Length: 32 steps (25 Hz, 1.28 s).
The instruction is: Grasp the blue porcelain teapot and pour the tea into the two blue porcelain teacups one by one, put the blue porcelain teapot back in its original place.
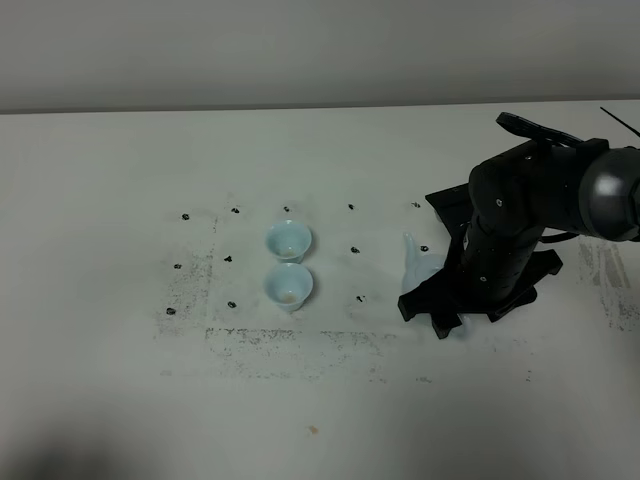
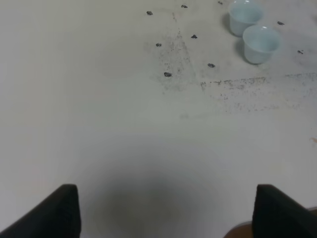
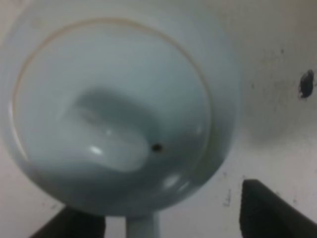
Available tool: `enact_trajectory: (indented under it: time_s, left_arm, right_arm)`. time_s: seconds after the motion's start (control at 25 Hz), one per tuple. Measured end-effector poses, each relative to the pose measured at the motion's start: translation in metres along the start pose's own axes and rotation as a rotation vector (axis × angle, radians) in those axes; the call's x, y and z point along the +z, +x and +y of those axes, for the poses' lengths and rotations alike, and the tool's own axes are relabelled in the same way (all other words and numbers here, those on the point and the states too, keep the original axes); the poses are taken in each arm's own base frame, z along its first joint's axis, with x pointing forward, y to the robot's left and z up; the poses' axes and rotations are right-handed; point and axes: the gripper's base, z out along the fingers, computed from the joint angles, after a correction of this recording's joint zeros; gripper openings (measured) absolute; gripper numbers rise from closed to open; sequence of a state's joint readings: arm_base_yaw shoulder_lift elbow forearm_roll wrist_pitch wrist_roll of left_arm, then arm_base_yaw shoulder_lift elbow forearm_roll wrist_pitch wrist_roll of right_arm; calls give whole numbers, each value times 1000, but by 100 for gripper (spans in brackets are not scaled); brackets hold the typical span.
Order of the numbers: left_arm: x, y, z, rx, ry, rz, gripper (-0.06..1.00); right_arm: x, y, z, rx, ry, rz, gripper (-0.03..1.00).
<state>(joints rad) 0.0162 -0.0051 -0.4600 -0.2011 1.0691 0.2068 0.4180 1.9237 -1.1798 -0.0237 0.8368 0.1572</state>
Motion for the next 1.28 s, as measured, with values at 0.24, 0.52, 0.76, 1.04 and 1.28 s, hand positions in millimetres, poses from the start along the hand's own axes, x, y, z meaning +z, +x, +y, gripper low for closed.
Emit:
enact_trajectory:
  time_s: [0.24,0.52,0.76,1.04,1.28]
  left_arm:
    - [0,0,0,0,0,0,68]
    - [0,0,0,0,0,0,68]
    - [0,0,0,0,0,0,68]
    - [0,0,0,0,0,0,68]
    - [0,0,0,0,0,0,68]
  right_arm:
    - [0,0,0,10,2,-5,56]
    - [0,-1,0,9,3,-9,55]
    - [0,-1,0,11,3,-11,48]
    - [1,-1,0,11,3,-14,42]
    - [1,-2,0,10,2,-17,30]
